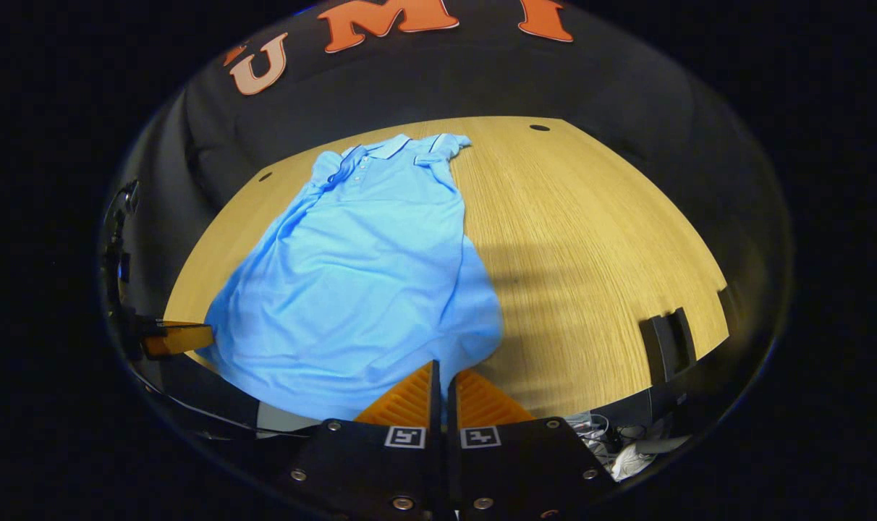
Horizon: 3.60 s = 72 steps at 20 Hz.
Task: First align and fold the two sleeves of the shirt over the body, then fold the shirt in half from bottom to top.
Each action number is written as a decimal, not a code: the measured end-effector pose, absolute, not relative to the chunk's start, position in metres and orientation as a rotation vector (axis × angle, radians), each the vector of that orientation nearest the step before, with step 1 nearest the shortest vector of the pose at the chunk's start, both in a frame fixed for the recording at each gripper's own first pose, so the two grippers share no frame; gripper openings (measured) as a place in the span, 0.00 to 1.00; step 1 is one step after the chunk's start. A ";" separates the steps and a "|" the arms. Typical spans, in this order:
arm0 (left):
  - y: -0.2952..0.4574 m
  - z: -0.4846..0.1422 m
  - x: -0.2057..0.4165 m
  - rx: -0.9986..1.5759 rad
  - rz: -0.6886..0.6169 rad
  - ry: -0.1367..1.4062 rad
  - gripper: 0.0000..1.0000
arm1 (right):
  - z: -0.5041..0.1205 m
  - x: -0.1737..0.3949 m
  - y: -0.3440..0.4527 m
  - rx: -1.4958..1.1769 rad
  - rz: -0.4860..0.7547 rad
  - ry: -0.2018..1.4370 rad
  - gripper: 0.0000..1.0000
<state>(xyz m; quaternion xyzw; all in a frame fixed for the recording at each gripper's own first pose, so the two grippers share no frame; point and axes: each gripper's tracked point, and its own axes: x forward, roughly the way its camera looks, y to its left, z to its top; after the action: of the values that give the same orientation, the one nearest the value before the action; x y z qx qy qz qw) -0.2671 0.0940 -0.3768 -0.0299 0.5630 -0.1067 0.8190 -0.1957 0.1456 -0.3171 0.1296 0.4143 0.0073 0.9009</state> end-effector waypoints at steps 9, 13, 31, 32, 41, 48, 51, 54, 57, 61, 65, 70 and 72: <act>0.092 -0.334 -0.162 -0.126 -0.268 1.066 0.07 | -0.250 -0.116 0.133 0.276 0.020 0.757 0.03; 0.094 -0.319 -0.110 -0.120 -0.293 1.016 0.05 | -0.232 -0.079 0.128 0.261 0.019 0.738 0.03; 0.107 -0.340 0.121 -0.060 -0.345 0.878 0.05 | -0.193 0.141 0.095 0.221 -0.043 0.669 0.04; 0.110 -0.347 0.132 -0.049 -0.340 0.878 0.05 | -0.195 0.156 0.092 0.215 -0.046 0.669 0.04; 0.126 -0.405 0.206 -0.018 -0.264 0.913 0.07 | -0.223 0.254 0.080 0.222 -0.068 0.696 0.03; 0.115 -0.394 0.201 -0.057 -0.250 0.929 0.68 | -0.221 0.247 0.065 0.216 -0.099 0.699 0.64; 0.119 -0.367 0.187 -0.075 -0.212 0.894 0.97 | -0.198 0.226 0.064 0.209 -0.080 0.644 0.84; 0.116 -0.329 0.165 -0.058 -0.189 0.819 0.98 | -0.175 0.192 0.062 0.166 -0.064 0.585 0.94; 0.105 -0.283 0.131 -0.043 -0.175 0.738 0.99 | -0.148 0.154 0.064 0.118 -0.033 0.511 0.97; 0.092 -0.222 0.076 -0.010 -0.158 0.624 0.98 | -0.112 0.091 0.062 0.066 -0.011 0.414 0.98; 0.077 -0.167 0.024 0.002 -0.113 0.500 0.99 | -0.088 0.031 0.062 0.052 0.009 0.337 0.98; 0.071 -0.110 -0.041 -0.023 -0.047 0.372 0.97 | -0.070 -0.041 0.058 0.039 0.037 0.257 0.98; 0.071 -0.090 -0.069 -0.017 -0.024 0.320 0.97 | -0.062 -0.067 0.056 0.030 0.038 0.226 0.99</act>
<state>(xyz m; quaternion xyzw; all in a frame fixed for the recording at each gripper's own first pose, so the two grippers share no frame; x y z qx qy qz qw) -0.0691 0.0707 -0.0897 -0.0083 0.1595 -0.0121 0.9871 -0.0674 0.0560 -0.0619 0.0150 0.1126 0.0187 0.9934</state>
